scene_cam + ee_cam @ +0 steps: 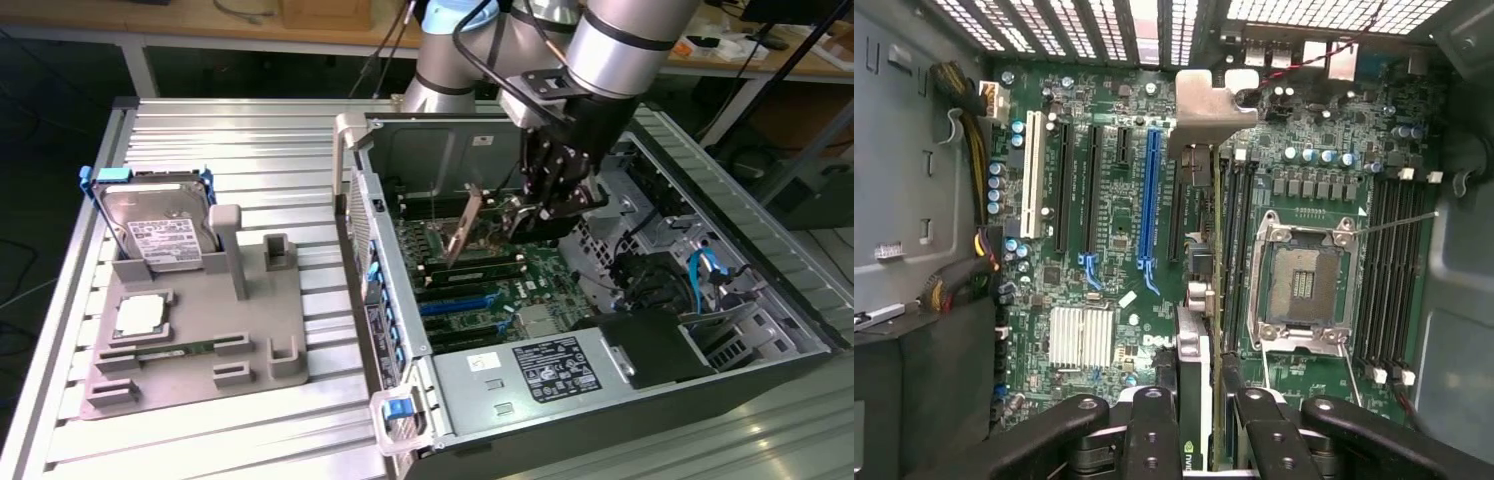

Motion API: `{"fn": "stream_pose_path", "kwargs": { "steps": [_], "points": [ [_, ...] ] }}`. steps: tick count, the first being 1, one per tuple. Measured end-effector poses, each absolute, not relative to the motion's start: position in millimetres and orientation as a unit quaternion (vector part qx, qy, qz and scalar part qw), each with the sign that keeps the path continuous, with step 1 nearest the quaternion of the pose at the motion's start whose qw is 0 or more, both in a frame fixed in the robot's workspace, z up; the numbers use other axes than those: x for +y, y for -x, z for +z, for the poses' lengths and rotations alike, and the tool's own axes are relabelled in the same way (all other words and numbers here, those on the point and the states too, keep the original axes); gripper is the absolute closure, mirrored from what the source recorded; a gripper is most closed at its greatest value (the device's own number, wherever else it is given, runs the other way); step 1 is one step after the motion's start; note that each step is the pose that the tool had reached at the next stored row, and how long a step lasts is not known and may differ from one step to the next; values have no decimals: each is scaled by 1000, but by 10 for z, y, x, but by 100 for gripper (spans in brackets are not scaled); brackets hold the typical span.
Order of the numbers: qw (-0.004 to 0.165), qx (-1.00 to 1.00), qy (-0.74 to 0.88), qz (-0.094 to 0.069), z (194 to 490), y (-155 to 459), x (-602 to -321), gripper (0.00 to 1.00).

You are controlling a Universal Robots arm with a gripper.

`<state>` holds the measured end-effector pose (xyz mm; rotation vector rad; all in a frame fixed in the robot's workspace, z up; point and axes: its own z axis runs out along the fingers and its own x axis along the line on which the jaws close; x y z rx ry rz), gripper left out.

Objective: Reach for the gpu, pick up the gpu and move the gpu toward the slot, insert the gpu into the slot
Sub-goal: 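Insert the gpu into the slot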

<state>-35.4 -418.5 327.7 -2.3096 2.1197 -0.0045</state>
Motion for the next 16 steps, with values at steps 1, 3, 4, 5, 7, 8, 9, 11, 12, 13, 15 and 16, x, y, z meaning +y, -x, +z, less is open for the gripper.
{"fn": "stream_pose_path", "kwargs": {
  "steps": [1,3,4,5,7,8,9,11,12,13,15,16],
  "points": [
    [5,675,738,-3,3270,360,-4185,73],
    [7,672,740,-5,3258,369,-4186,73],
    [8,671,741,-7,3253,373,-4186,73],
    [10,670,742,-8,3248,379,-4186,73],
    [17,669,743,-16,3238,419,-4186,73],
    [19,669,743,-19,3235,439,-4187,73],
    [21,669,743,-21,3232,458,-4192,73],
    [22,669,743,-21,3215,508,-4199,73],
    [22,669,742,-21,3208,525,-4199,73],
    [22,670,741,-21,3202,534,-4200,73],
    [22,674,738,-22,3185,544,-4200,73],
    [22,676,736,-22,3175,549,-4200,73]
  ]
}}
